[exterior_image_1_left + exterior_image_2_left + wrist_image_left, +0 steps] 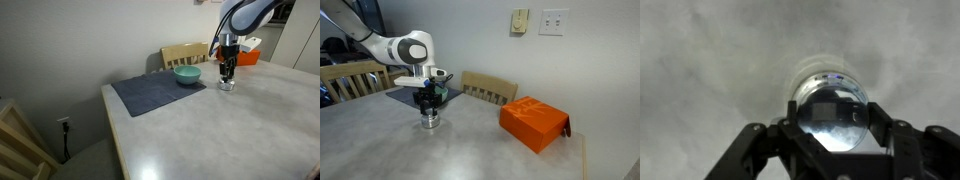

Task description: Put the silver lid on top of the silver can

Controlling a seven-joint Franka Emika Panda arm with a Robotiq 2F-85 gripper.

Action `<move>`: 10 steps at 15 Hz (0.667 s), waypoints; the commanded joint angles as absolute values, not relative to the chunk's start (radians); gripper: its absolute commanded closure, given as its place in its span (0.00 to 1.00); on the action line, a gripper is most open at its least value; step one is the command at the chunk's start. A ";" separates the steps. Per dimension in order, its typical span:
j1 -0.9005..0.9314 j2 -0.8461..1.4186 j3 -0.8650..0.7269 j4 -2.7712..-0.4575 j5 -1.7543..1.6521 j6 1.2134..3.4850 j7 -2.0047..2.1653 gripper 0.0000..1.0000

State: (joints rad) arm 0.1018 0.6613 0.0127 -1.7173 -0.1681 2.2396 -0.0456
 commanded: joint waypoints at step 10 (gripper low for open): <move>0.060 0.695 0.035 -1.674 -0.101 2.187 -0.087 0.56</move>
